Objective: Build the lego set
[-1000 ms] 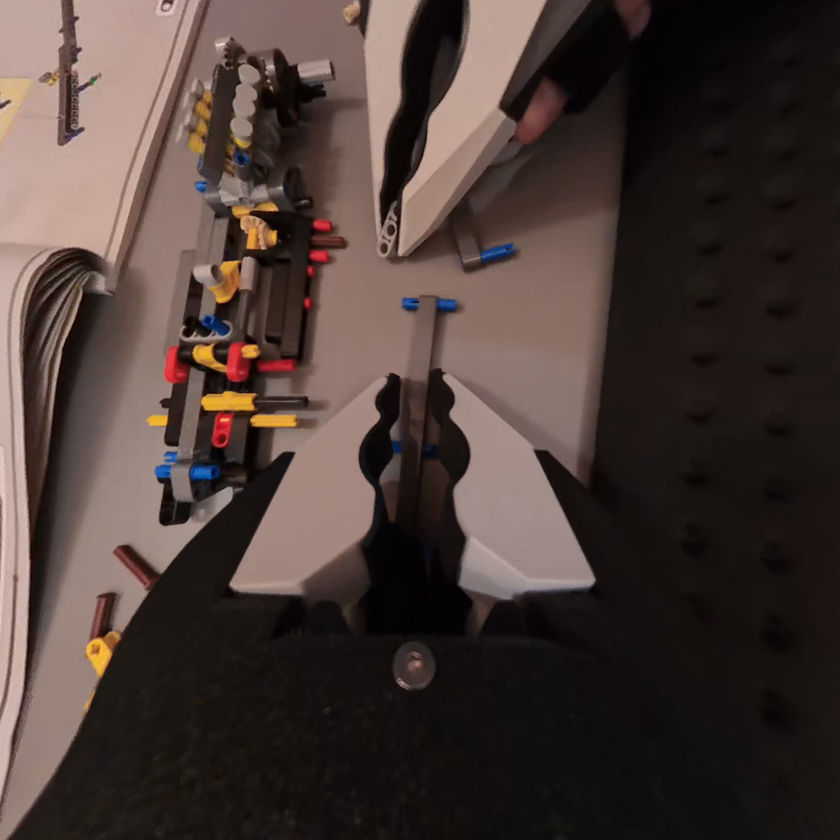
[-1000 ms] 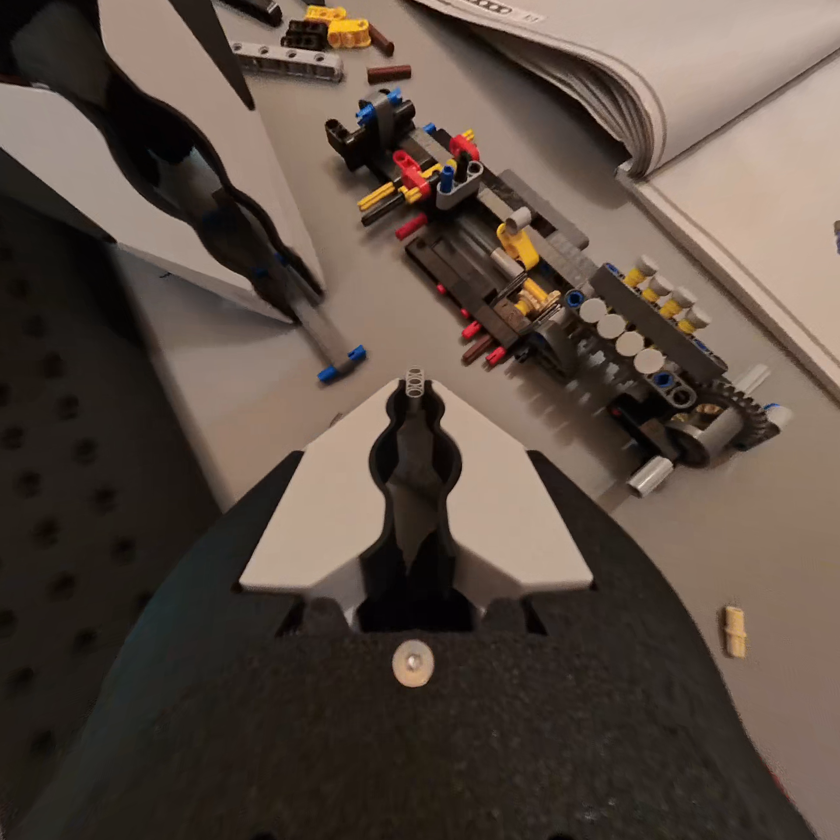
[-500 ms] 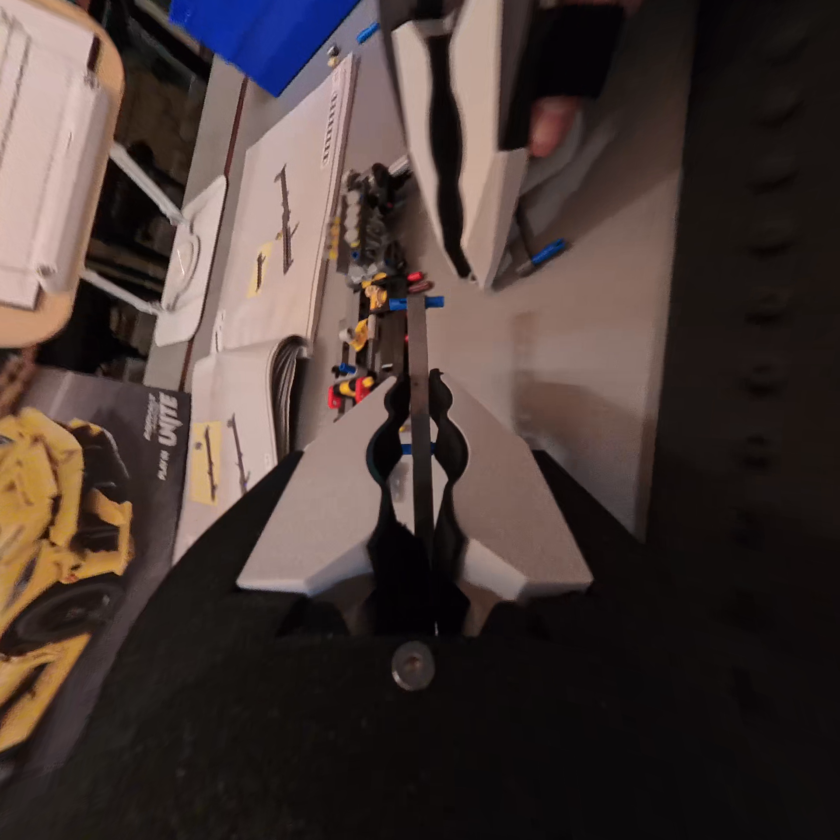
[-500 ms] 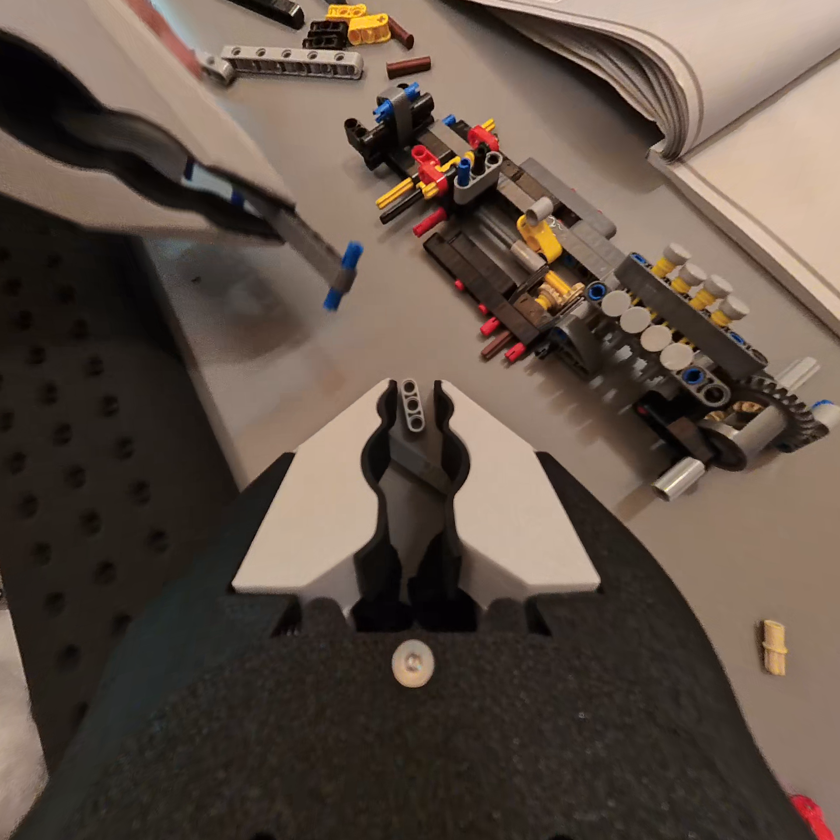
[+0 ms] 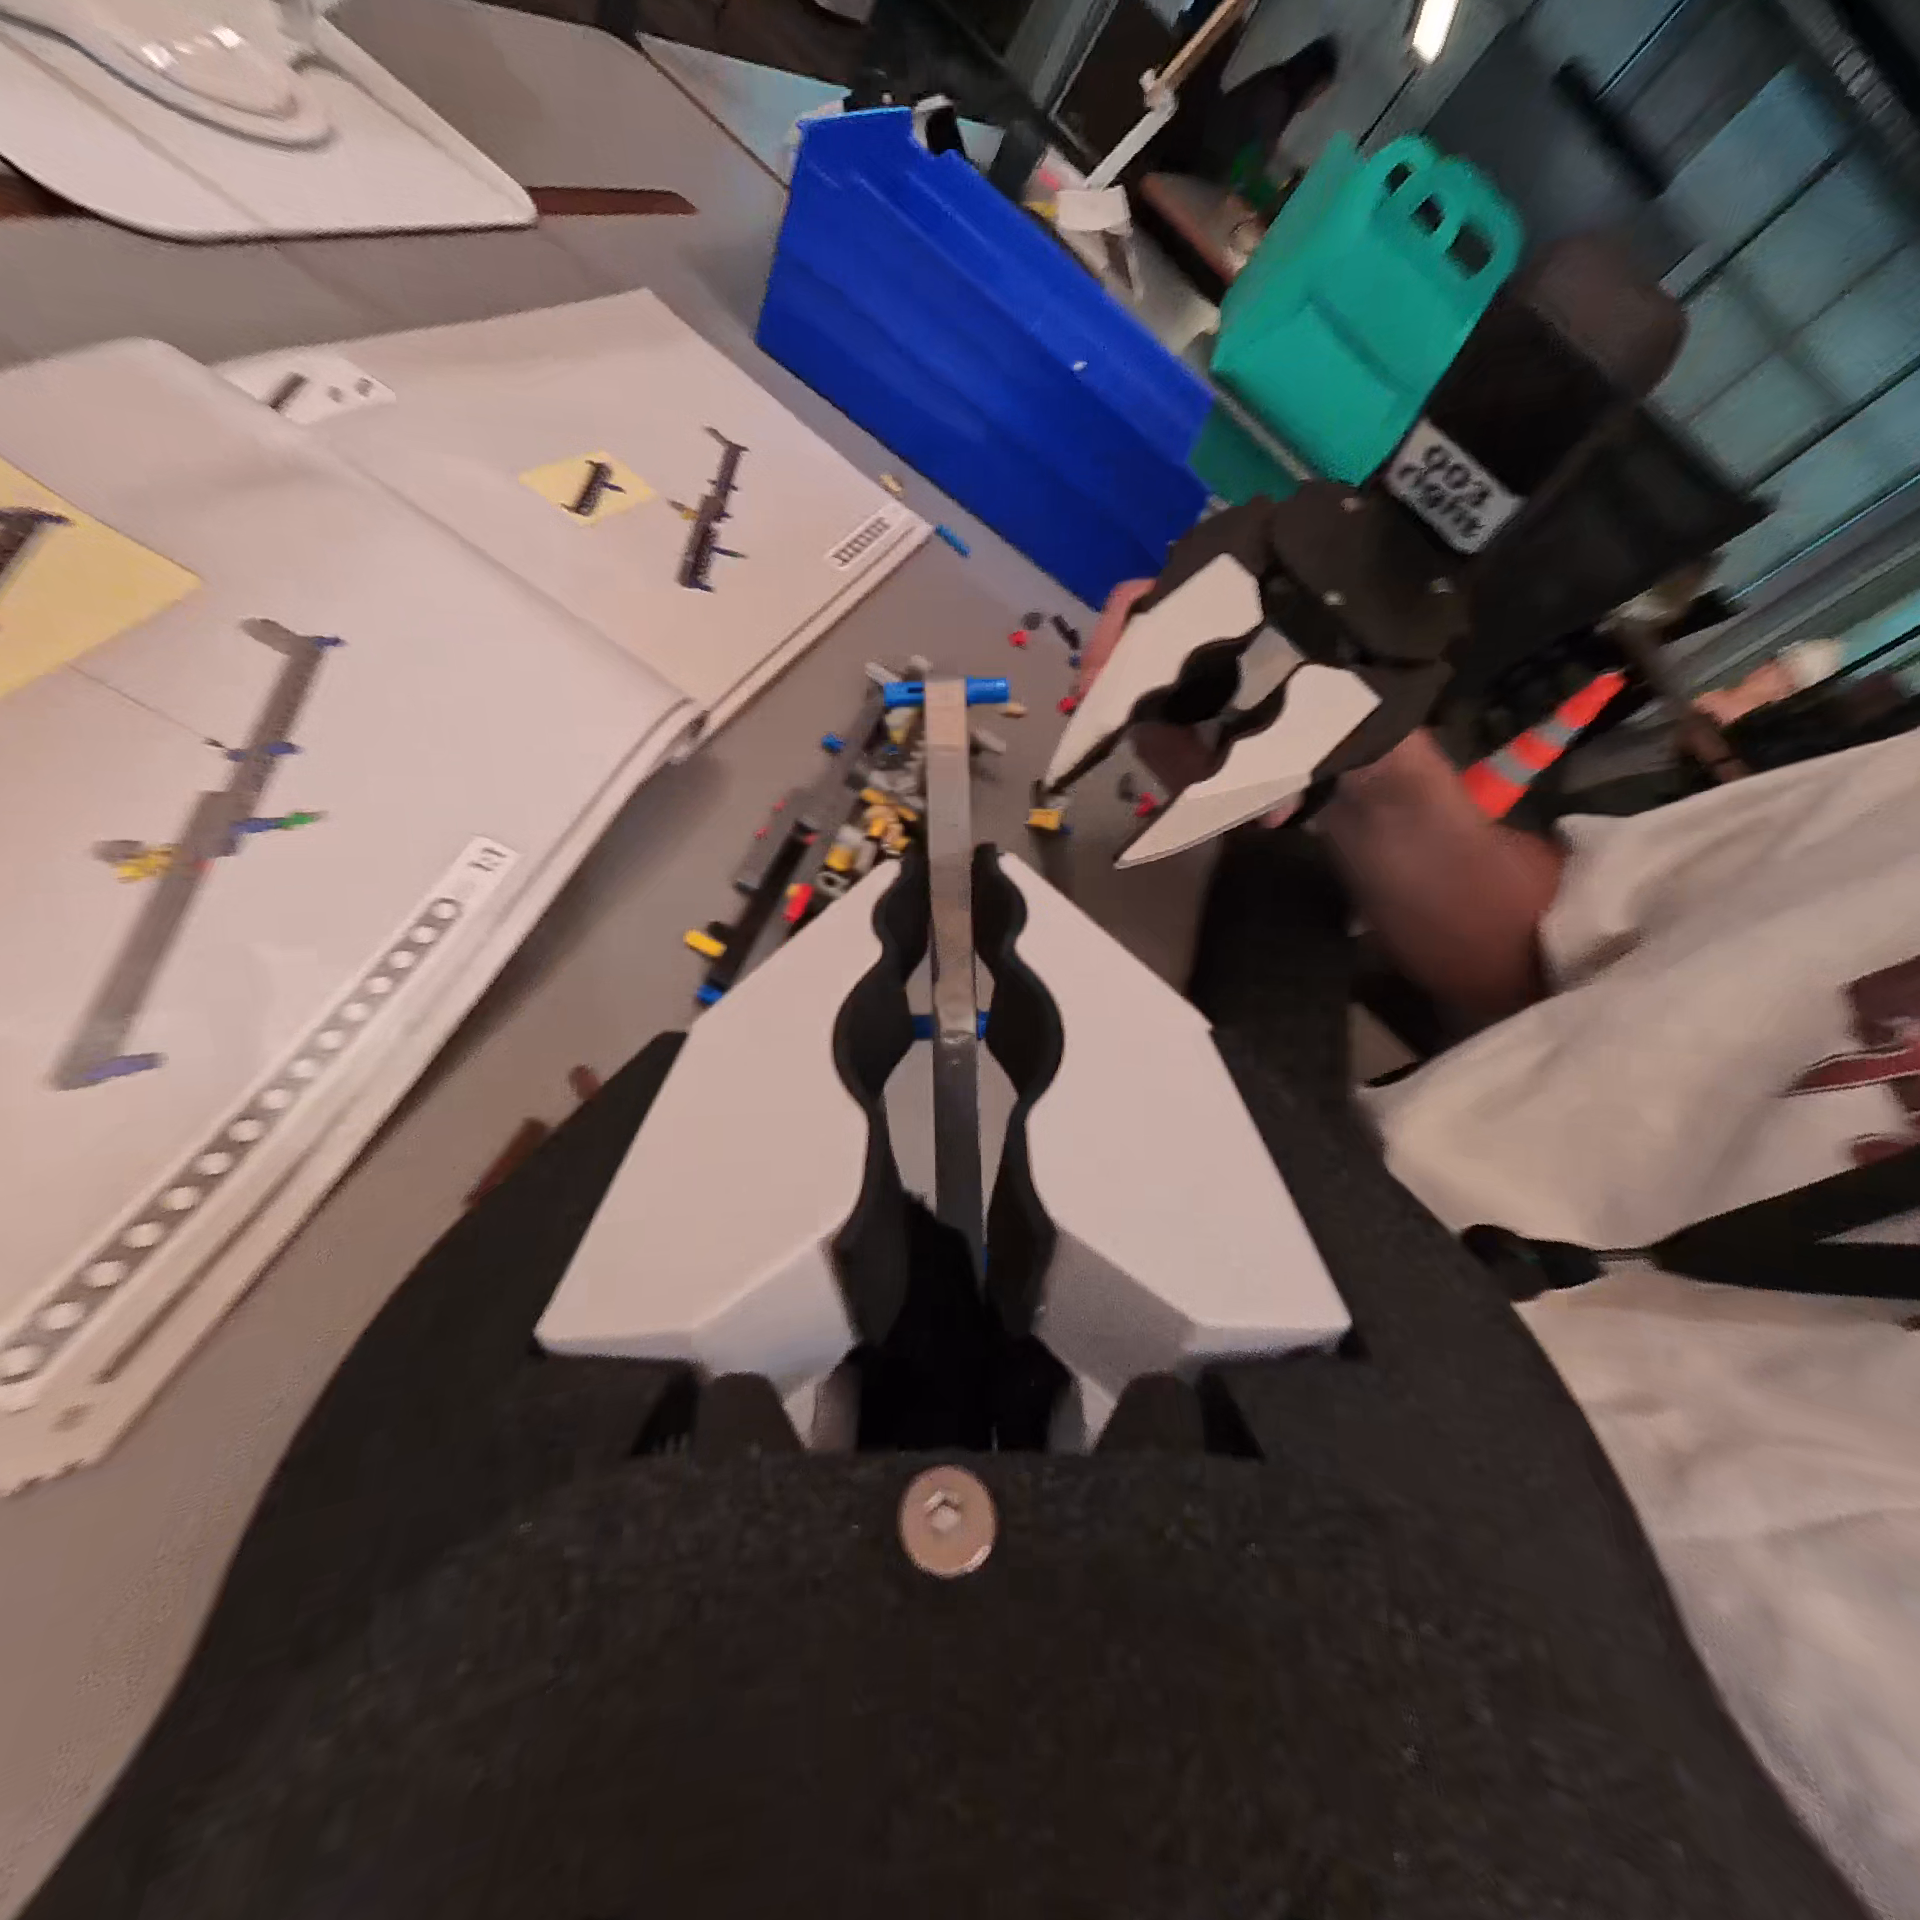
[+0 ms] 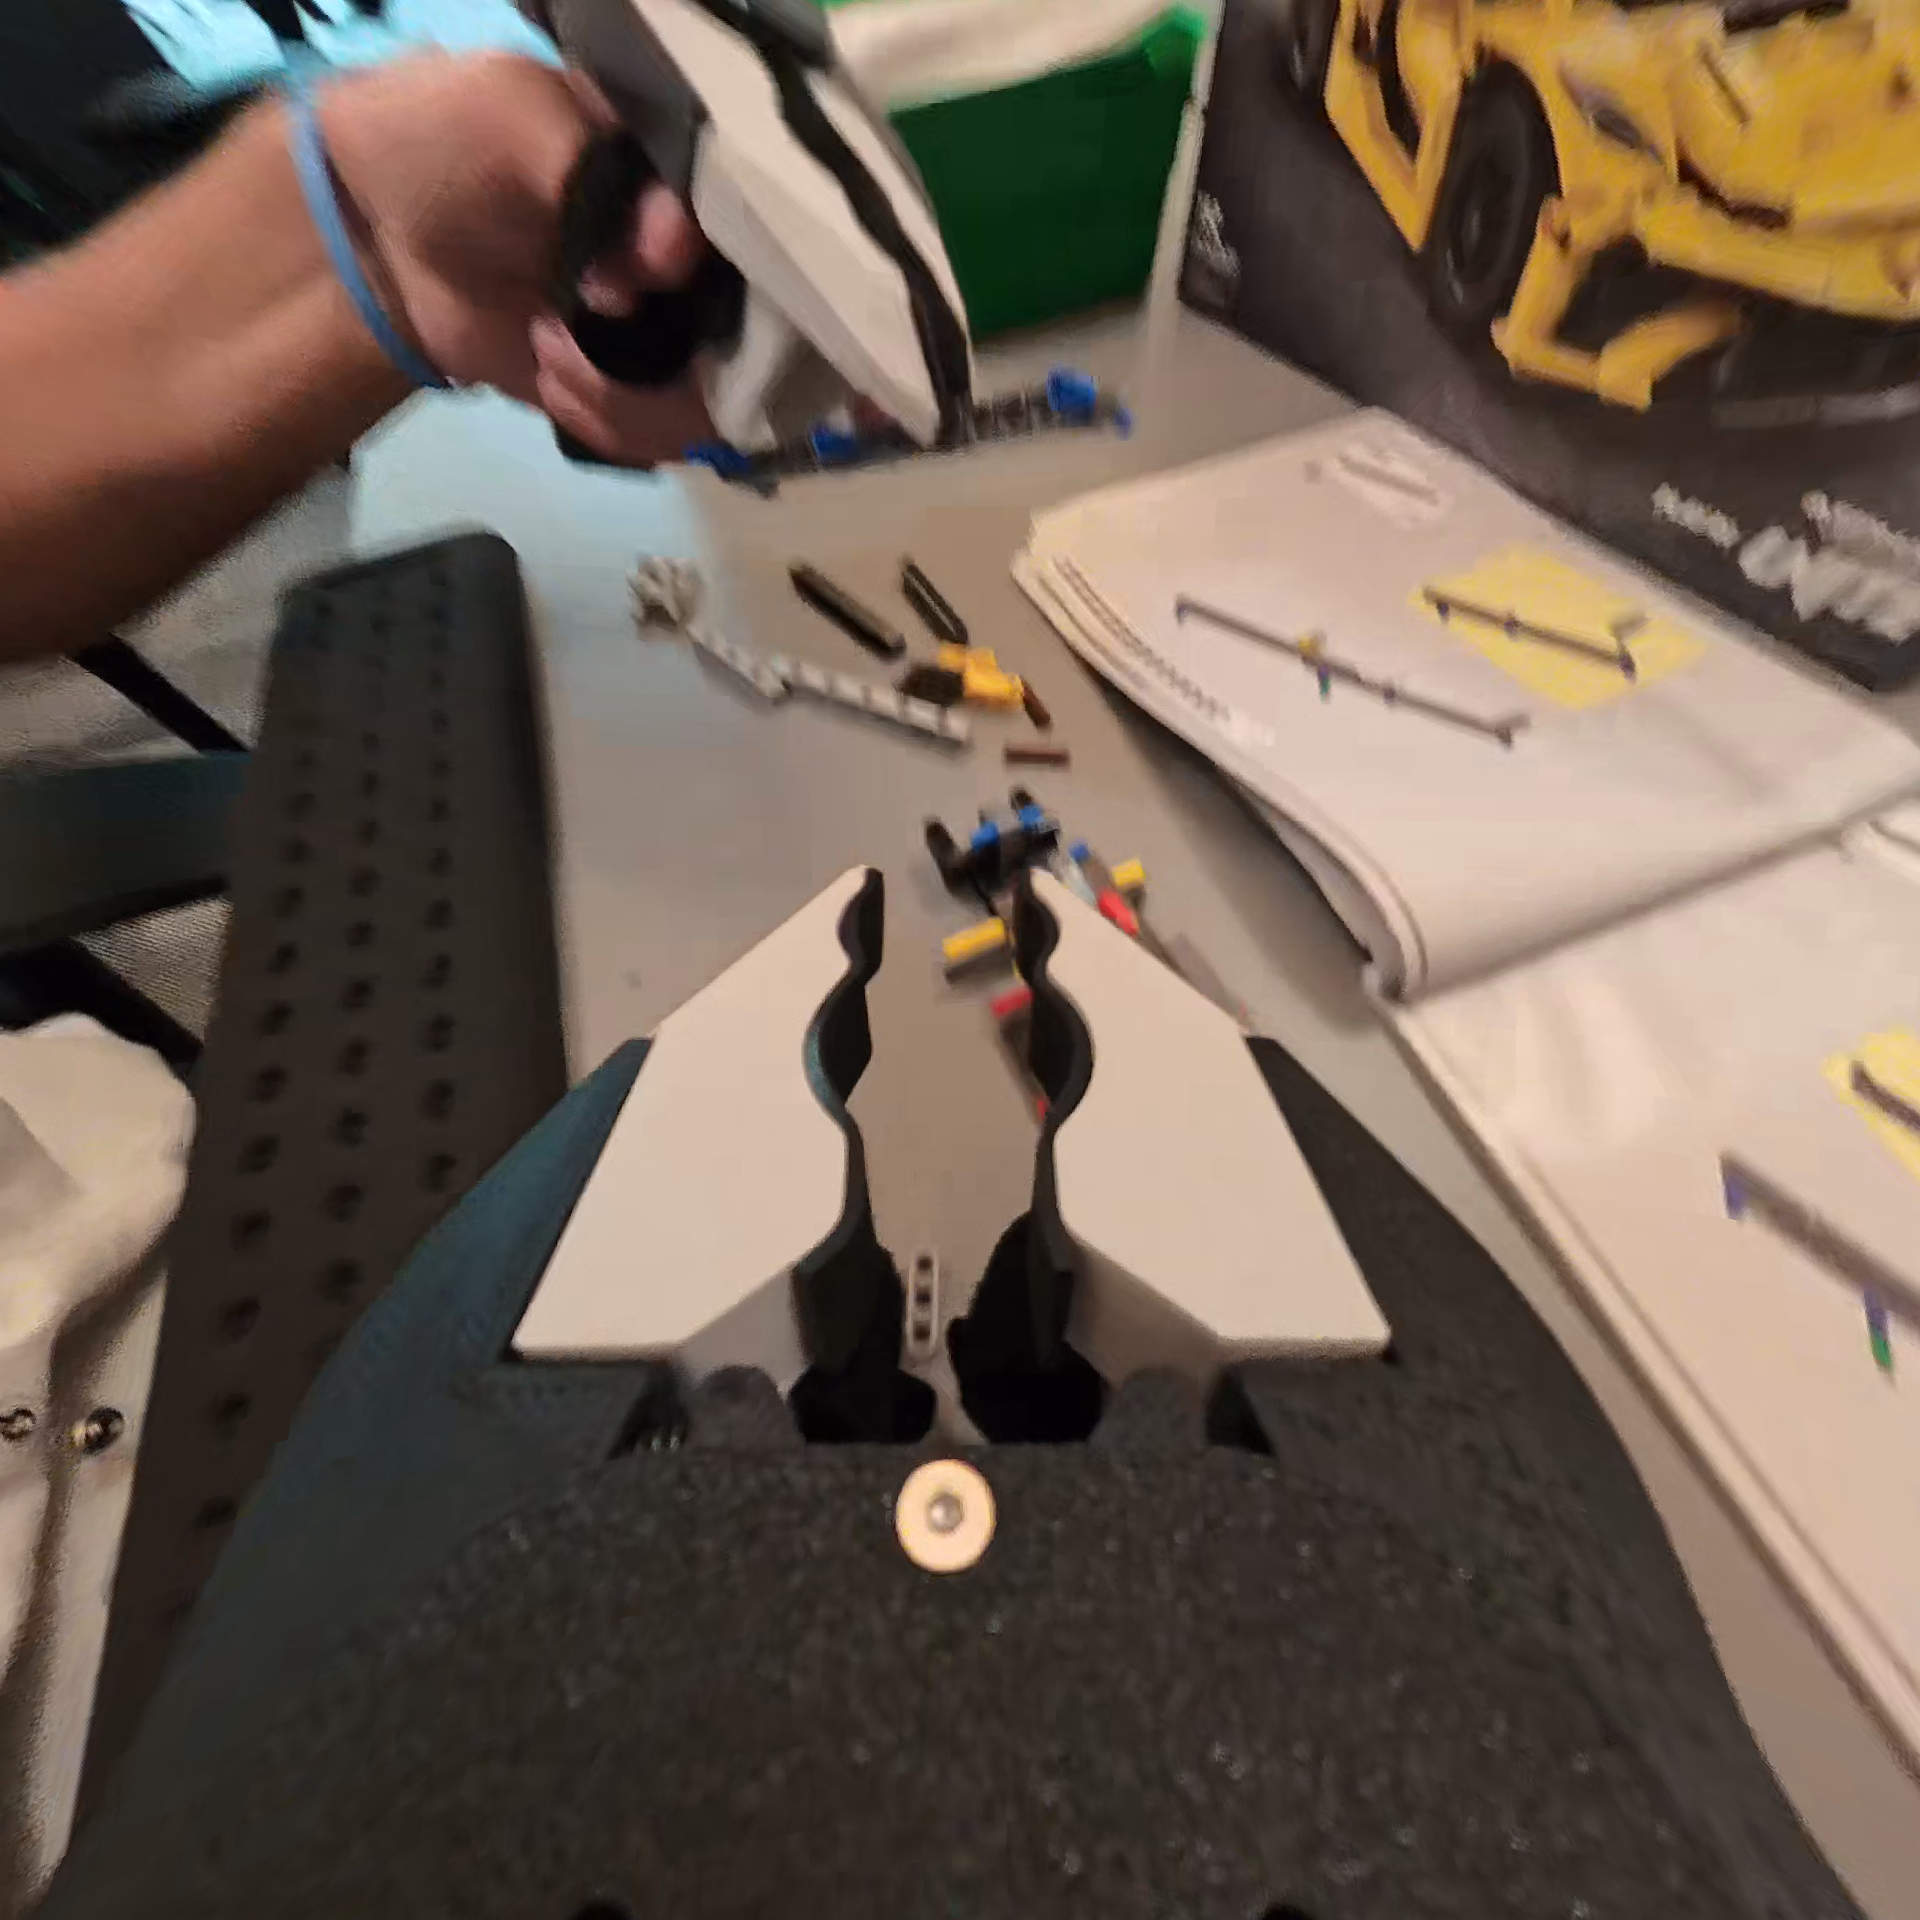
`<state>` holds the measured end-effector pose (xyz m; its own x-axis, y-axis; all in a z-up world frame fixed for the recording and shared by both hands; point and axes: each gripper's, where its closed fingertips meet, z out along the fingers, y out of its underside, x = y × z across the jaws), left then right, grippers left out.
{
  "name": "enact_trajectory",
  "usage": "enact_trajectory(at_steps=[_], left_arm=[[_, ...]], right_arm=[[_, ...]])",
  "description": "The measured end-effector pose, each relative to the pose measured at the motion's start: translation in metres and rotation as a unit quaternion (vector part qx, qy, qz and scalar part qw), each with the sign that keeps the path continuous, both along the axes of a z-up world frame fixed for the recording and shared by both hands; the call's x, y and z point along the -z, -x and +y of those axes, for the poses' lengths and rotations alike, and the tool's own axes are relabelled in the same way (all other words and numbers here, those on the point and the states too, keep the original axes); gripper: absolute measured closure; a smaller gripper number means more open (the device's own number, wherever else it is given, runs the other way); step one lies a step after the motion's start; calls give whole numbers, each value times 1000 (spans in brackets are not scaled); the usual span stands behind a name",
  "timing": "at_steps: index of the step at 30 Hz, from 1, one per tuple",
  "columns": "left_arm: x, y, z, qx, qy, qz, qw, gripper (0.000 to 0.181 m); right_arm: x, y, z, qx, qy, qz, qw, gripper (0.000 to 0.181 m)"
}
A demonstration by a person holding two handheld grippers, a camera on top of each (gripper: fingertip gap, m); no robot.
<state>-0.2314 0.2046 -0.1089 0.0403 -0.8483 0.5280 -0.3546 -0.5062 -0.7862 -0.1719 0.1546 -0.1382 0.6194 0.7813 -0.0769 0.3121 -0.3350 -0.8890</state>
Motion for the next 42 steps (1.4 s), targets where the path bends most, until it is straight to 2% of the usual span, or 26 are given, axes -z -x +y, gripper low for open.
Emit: enact_trajectory(at_steps=[1,3,5,11,14,16,20,26,28,30,32,34,35,39,42], left_arm=[[-3,-2,-5,10,26,-5,1000,174],[-6,-5,-15,31,64,-8,997,174],[0,-6,-25,44,72,22,996,174],[20,-4,-42,60,7,128,990,174],[26,-4,-52,76,-18,166,983,174],[27,-7,-57,77,-23,172,982,174],[33,-8,-62,72,-27,181,980,174],[36,-6,-68,61,-25,163,985,174],[33,-5,-67,56,-16,145,988,170],[22,-4,-60,37,-13,112,993,154],[-10,-1,-40,-17,-3,21,1000,150],[-44,11,-23,-69,5,-81,994,141],[-52,21,-16,-96,-6,-111,989,142],[-46,51,-10,-171,-38,-158,972,146],[-27,62,-10,-221,32,-197,955,150]], right_arm=[[-9,7,5,-17,-7,25,1000,153],[-25,13,22,-28,-50,41,998,143],[-33,21,28,-51,-114,8,992,142],[-9,34,23,-106,-147,-146,972,144],[-3,42,15,-114,-193,-187,957,158],[-2,43,12,-110,-210,-200,951,169],[5,41,6,-110,-233,-227,939,170],[6,43,1,-102,-322,-272,901,172],[8,45,-1,-106,-343,-285,889,174],[6,46,-3,-104,-358,-288,882,174],[-1,46,-1,-89,-375,-279,880,175],[-11,41,2,-68,-377,-259,887,175],[-17,39,3,-58,-379,-241,892,175],[-35,25,8,-23,-402,-219,889,176],[-47,21,9,7,-440,-224,869,176]])
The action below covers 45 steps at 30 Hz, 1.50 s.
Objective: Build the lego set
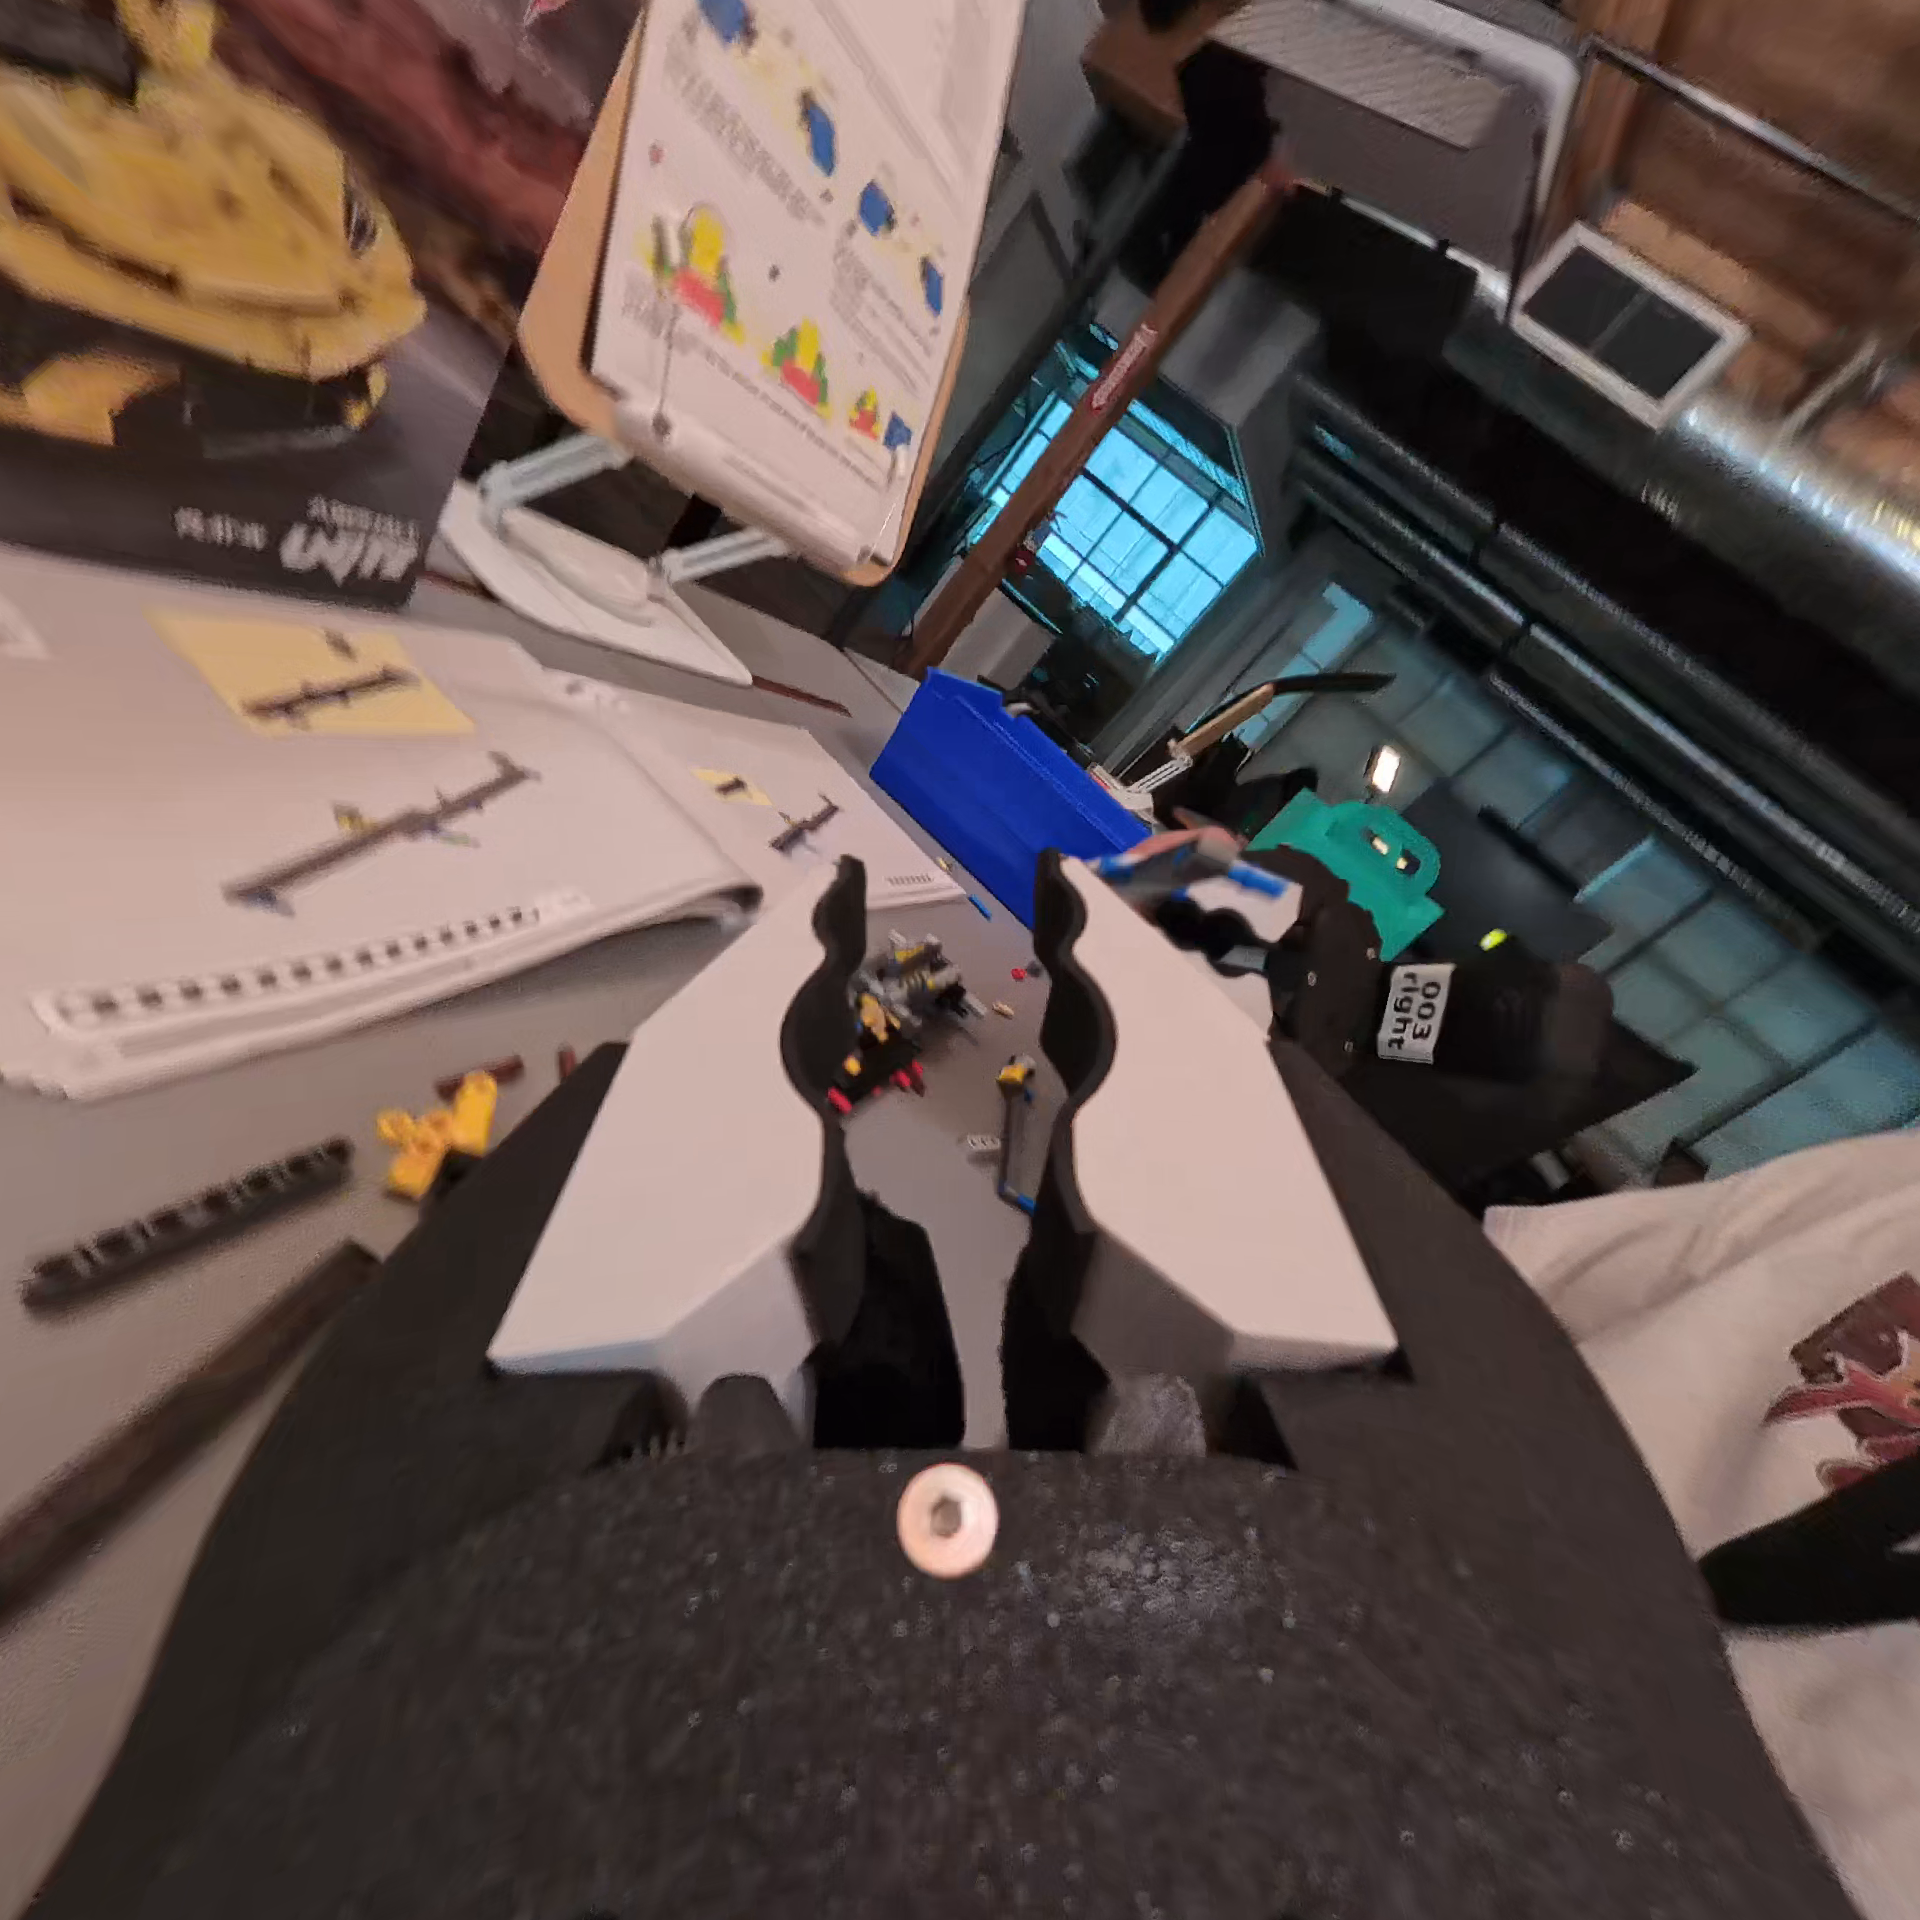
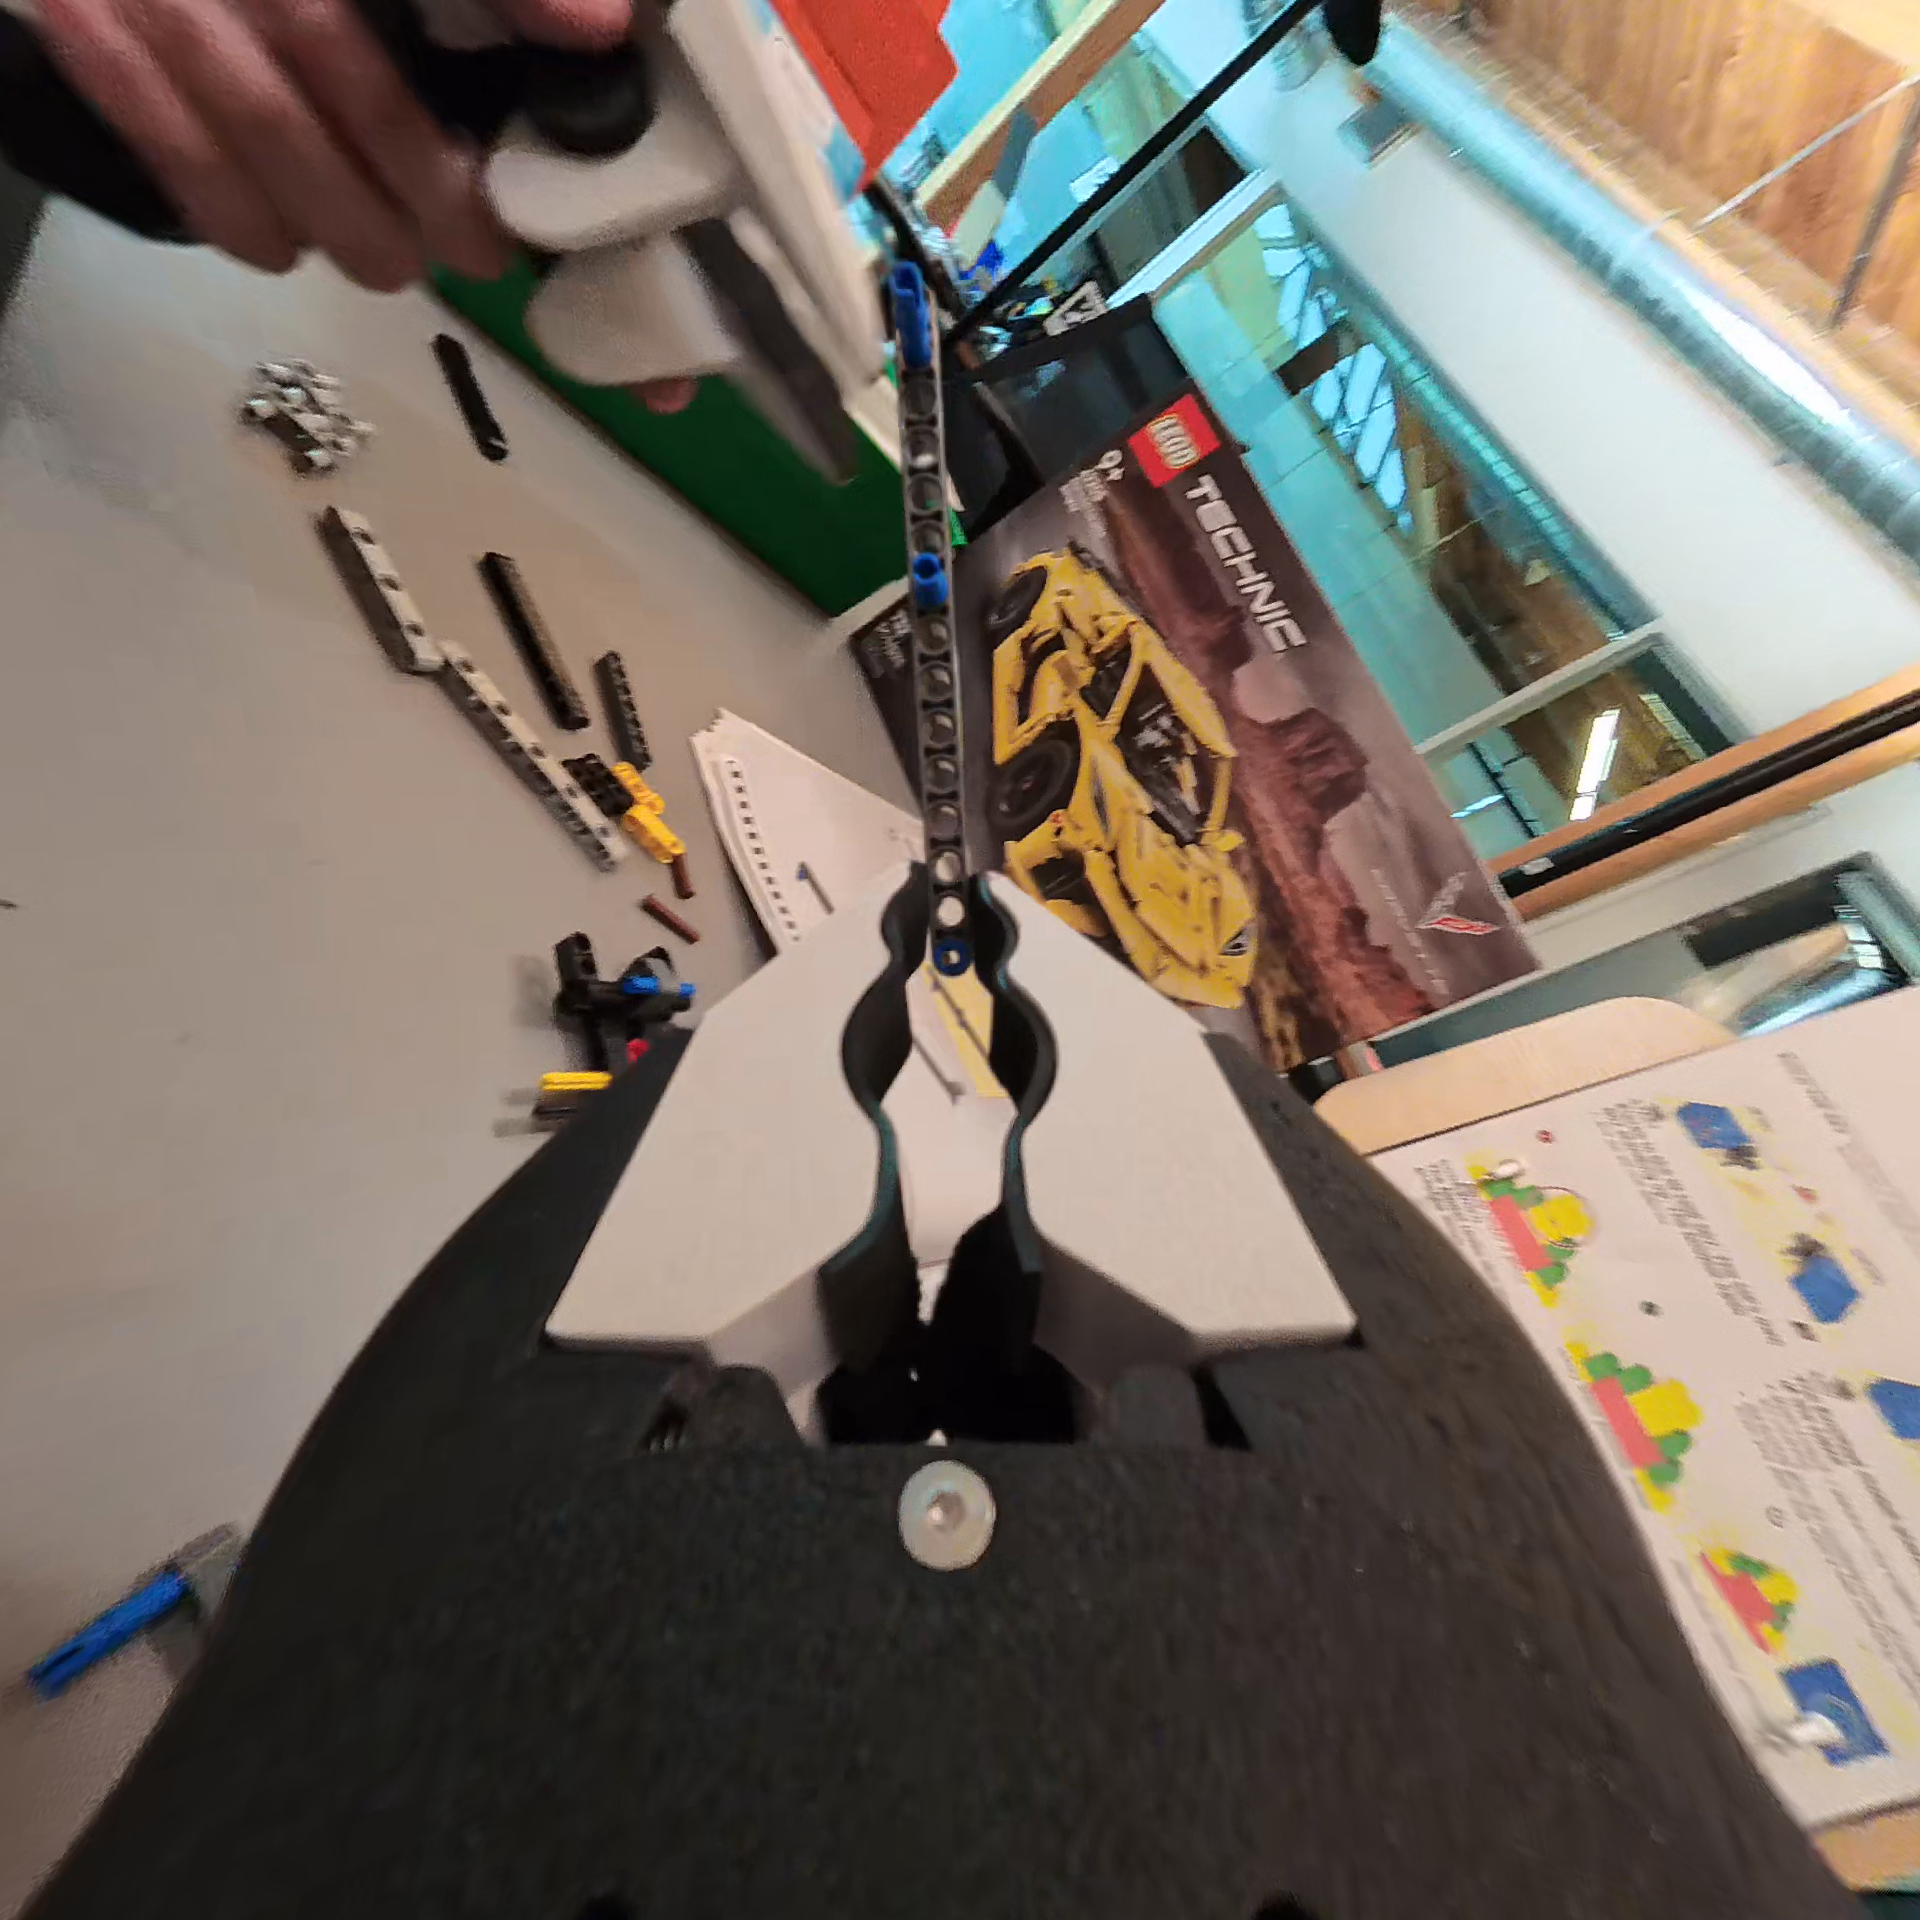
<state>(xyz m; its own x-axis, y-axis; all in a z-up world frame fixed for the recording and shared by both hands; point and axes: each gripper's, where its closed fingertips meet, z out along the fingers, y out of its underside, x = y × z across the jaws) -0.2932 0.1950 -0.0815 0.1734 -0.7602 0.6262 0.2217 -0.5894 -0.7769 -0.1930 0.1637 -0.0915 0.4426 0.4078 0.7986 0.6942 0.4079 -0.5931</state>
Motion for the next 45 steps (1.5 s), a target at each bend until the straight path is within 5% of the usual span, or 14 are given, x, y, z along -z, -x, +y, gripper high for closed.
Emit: enact_trajectory(at_steps=[4,8,14,19,22,25,28,31,33,36,45], left_arm=[[39,-52,-40,26,27,37,999,150],[14,-93,-60,8,19,-29,999,143],[10,-98,-46,-44,103,-113,987,143],[5,-86,-39,-90,96,-131,983,172],[7,-84,-36,-90,85,-113,986,172],[-4,-74,-34,-79,15,-105,991,172],[-24,-69,-48,-30,-91,-107,990,173],[-30,-73,-67,54,-139,-96,984,173],[-26,-76,-73,90,-158,-73,981,173],[-22,-80,-78,128,-168,-50,976,174],[-6,-91,-60,122,-102,-50,986,175]], right_arm=[[-8,1,1,30,-64,-16,997,176],[-5,2,3,57,-128,-74,987,176],[-8,8,-1,66,-190,-129,971,176],[-4,15,-2,67,-207,-153,964,175],[2,17,-1,49,-144,-106,983,173],[-15,14,-12,-36,12,93,995,163],[-22,9,-14,-146,249,277,917,155],[-29,16,-37,-289,443,372,763,156],[-28,20,-49,-337,499,373,706,160],[-22,22,-48,-331,499,366,713,175],[-12,20,-25,-274,504,396,717,175]])
